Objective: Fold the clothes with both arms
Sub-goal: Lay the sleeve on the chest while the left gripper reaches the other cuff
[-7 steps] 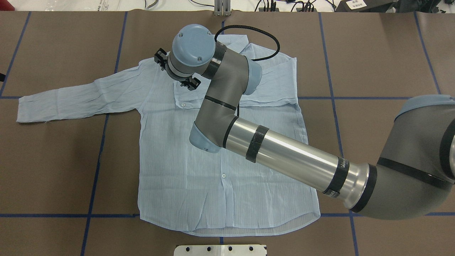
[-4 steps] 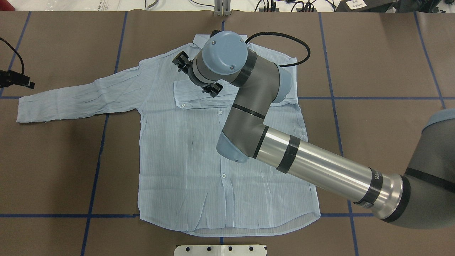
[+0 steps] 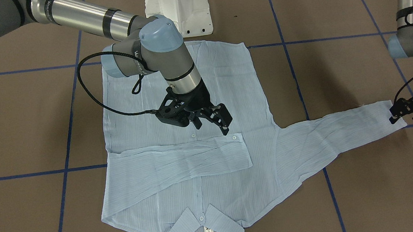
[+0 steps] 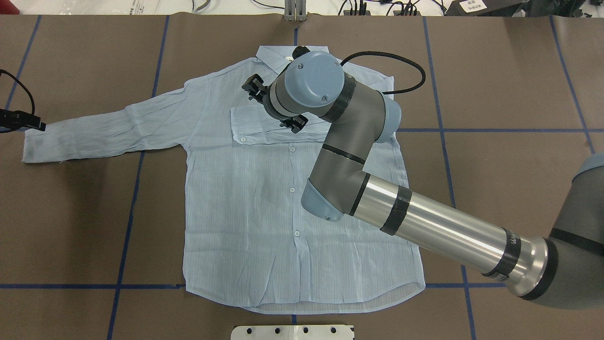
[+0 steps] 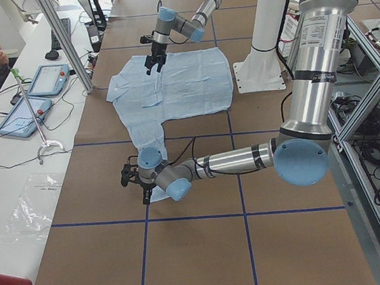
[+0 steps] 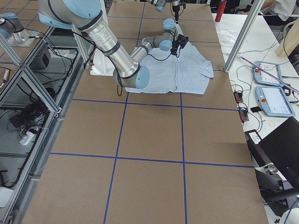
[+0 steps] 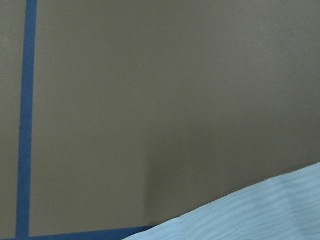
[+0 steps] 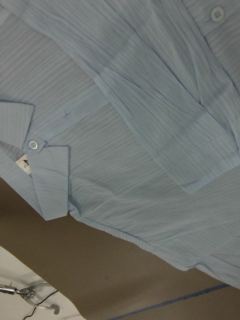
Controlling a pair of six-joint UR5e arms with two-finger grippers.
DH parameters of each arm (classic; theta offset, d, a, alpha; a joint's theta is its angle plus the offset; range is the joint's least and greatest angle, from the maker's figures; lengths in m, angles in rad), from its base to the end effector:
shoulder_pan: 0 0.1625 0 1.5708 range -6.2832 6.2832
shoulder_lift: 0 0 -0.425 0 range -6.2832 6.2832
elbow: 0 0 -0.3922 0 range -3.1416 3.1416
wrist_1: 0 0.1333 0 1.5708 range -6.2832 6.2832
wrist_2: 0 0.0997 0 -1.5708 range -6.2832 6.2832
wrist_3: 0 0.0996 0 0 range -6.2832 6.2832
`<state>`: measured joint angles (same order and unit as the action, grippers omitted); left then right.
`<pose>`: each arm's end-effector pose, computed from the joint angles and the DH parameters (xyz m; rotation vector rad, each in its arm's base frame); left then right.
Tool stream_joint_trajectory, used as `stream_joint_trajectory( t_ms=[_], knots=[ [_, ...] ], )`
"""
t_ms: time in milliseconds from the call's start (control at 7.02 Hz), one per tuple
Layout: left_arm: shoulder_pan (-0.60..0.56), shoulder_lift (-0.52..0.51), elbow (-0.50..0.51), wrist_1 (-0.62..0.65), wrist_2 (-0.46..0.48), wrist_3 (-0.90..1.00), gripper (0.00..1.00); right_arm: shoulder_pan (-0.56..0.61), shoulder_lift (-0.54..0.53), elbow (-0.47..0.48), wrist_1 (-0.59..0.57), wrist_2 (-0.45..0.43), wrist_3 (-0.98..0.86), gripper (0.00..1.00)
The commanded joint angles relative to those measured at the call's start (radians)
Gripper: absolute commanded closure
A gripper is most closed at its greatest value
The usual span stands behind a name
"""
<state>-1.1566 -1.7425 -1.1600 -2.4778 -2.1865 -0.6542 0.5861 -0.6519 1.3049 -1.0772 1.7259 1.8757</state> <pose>0.1650 -0.5636 0.6762 0.2542 0.8373 -0.0189 -0.5847 -0.5297 0.1317 0.0246 -1.1794 0.6996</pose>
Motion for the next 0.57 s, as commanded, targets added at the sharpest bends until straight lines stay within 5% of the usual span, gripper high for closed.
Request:
stream_joint_trajectory(
  t_ms=[0,427],
  knots=[
    [0.012,0.0,0.019,-0.003,0.002,-0.001,0.17,0.0,-0.003,0.001,0.002,0.0,-0.001,0.0],
    [0.026,0.001,0.02,-0.003,0.002,-0.004,0.26,0.0,-0.014,0.002,0.002,0.0,-0.004,0.0]
  ],
)
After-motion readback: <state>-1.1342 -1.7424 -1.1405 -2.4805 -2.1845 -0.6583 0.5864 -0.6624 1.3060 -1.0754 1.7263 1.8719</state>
